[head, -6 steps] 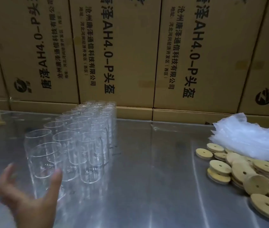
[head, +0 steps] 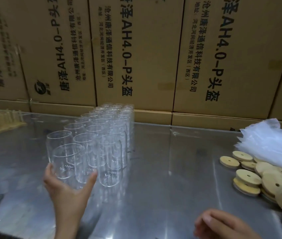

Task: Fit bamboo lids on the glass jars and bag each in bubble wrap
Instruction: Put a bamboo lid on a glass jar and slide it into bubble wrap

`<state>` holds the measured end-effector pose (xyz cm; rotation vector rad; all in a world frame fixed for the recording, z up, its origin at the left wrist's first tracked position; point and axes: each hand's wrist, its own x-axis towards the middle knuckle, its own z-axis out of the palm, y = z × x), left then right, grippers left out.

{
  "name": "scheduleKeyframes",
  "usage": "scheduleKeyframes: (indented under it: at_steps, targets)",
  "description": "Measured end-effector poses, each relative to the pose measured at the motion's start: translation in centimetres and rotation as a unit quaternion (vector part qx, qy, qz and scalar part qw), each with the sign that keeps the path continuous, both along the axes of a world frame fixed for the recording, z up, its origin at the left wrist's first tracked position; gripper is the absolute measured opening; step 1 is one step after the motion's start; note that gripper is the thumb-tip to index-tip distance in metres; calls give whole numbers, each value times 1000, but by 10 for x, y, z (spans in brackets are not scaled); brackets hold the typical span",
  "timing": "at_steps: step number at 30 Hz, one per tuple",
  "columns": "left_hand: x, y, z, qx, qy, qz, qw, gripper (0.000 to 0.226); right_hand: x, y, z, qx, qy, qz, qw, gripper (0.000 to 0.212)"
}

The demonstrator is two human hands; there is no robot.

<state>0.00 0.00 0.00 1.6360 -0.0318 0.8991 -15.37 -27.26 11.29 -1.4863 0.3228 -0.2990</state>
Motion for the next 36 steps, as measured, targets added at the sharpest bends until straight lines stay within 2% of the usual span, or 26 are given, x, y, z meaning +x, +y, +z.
scheduleKeyframes:
  at_steps: [1,2,4,6,9,11,13,14,18,21,23,25,28,36]
  targets:
    - [7,4,-5,0,11,-5,1000,120,-14,7,-58,-76,-17,75,994,29]
    - [12,9,-9,-5,31,-5,1000,113,-9,-19,-74,-58,35,138,988,32]
    - [15,13,-12,-27,53,-12,998,102,-21,-20,-93,-91,73,84,990,35]
    - [9,11,-11,-44,52,-8,998,97,-17,-25,-94,-37,56,69,995,34]
    - [-12,-2,0,-78,-26,-10,997,87,-22,-25,-98,-35,37,78,996,32]
    - [-30,-19,9,-84,-79,-40,993,85,-23,-23,-96,-26,40,71,996,23]
    - [-47,-40,15,-56,-101,-92,989,90,-19,-22,-94,-47,37,51,997,10]
    - [-54,-53,18,-45,-101,-131,985,87,-18,-20,-94,-72,24,56,996,10]
    - [-69,-111,31,-19,-59,-308,950,83,-9,-17,-88,-251,-31,88,964,55]
    - [-63,-156,39,-6,-26,-382,924,83,5,-22,-87,-293,-65,90,950,85]
    - [-52,-183,39,-23,-9,-416,909,83,19,-29,-89,-284,-94,55,953,91]
    - [-40,-206,35,-15,0,-434,901,83,36,-43,-94,-277,-126,-5,952,87]
    - [-23,-236,19,6,18,-461,887,85,59,-64,-102,-282,-128,-72,948,78]
    - [5,-279,-4,2,74,-481,874,103,85,-104,-120,-249,-108,-74,959,69]
